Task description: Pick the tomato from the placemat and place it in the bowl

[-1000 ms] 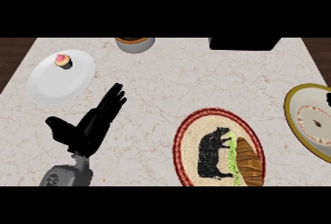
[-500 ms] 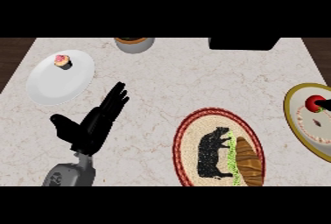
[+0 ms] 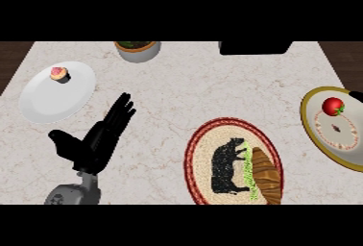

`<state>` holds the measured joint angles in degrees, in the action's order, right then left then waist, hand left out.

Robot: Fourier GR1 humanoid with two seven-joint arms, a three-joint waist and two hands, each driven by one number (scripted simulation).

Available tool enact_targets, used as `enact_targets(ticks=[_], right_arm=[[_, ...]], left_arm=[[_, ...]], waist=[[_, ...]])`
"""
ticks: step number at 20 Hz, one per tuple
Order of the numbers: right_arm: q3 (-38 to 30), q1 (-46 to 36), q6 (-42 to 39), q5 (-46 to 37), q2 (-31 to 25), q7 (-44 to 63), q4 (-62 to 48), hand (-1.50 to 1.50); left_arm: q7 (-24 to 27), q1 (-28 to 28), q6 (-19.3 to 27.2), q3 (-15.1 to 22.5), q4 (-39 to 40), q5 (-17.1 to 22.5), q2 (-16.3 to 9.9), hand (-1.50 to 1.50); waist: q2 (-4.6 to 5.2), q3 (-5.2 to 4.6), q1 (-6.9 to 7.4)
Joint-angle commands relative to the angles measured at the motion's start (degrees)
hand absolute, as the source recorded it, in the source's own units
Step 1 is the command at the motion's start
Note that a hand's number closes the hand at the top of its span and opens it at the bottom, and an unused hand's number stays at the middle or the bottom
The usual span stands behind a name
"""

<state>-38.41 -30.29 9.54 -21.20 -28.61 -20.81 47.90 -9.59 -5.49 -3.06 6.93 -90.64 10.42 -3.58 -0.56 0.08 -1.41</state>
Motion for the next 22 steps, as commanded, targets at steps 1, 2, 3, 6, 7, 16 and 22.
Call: enact_targets(ticks=[1,2,3,6,7,16,22], right_arm=[[-3.55,7.08,-6.50,8.52,2.51,-5.66,11.22,-1.50],[-4.31,8.80,-7.46,10.82,4.82,-6.35,13.59,-1.50],[-4.66,12.02,-10.96,12.54,4.99,-5.61,16.89,-1.50],[-6.31,20.04,-15.50,17.61,9.06,-6.94,26.45,-1.50],[-8.01,24.49,-17.58,19.09,8.62,-9.20,28.65,-1.50],[-12.17,55.67,-32.24,28.36,25.52,-20.49,52.84,1.50],[-9.25,77.83,-39.51,32.27,28.46,-35.71,50.17,1.50]], left_arm=[[1.64,2.86,-1.15,-0.65,0.80,0.05,-1.13,0.00],[1.64,1.67,-1.08,-1.72,0.39,0.43,-1.58,0.00],[-0.66,0.99,-0.83,-2.63,0.09,1.43,-1.99,0.00],[3.03,2.45,-0.79,-1.63,1.70,0.00,-0.91,0.00],[0.55,2.08,-1.07,-2.83,-1.00,1.58,-2.05,0.00],[1.71,4.86,0.54,-2.11,-0.99,-0.14,-1.07,0.00],[0.74,6.34,-0.09,-2.09,-4.75,0.77,-1.67,0.00]], waist=[[-0.54,-0.20,-1.73],[-0.41,-0.18,-1.44],[-0.67,-0.22,-2.34],[-0.71,-0.28,-3.22],[-0.80,-0.22,-3.30],[-0.60,-0.25,-4.92],[-0.57,0.04,-4.52]])
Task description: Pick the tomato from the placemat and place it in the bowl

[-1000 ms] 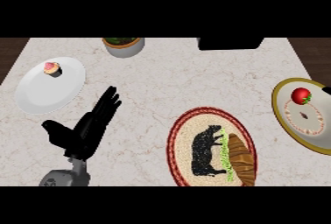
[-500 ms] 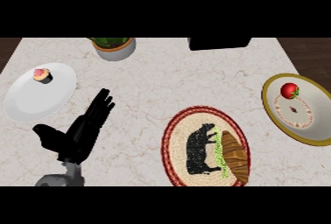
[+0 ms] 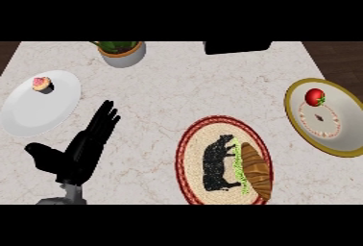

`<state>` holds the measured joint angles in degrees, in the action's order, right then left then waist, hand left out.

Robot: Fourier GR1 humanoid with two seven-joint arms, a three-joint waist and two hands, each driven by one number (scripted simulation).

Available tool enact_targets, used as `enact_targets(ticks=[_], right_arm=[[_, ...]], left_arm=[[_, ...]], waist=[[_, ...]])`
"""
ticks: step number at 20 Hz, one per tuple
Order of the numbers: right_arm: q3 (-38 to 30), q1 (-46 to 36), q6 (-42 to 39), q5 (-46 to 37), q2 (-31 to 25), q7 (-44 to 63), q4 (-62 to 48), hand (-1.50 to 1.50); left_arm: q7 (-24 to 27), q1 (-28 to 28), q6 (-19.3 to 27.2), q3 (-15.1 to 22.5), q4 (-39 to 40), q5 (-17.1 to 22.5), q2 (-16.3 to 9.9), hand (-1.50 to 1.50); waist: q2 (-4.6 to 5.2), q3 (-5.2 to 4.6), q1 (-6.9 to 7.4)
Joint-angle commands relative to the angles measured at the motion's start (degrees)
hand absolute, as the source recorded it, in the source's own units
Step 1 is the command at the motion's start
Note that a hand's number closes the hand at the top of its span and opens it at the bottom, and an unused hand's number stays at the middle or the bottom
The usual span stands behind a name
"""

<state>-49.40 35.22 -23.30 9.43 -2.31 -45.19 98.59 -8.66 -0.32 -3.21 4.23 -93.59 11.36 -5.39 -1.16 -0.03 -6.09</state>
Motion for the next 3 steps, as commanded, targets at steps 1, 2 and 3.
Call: enact_targets(ticks=[1,2,3], right_arm=[[2.89,15.39,-8.16,1.43,2.19,-13.10,-1.44,1.50],[6.21,16.84,-8.73,-0.99,2.22,-14.77,-2.49,1.50],[7.97,19.92,-8.49,-2.33,2.24,-15.47,-0.93,1.50]], left_arm=[[-1.17,0.19,0.11,0.16,-1.28,0.68,0.34,0.00],[0.82,0.08,0.22,0.06,0.56,-0.28,0.50,0.00],[-0.04,0.71,0.71,-0.19,-0.76,-0.21,0.27,0.00]], waist=[[0.08,0.17,-0.30],[0.23,0.18,-0.37],[0.05,0.16,-0.44]])
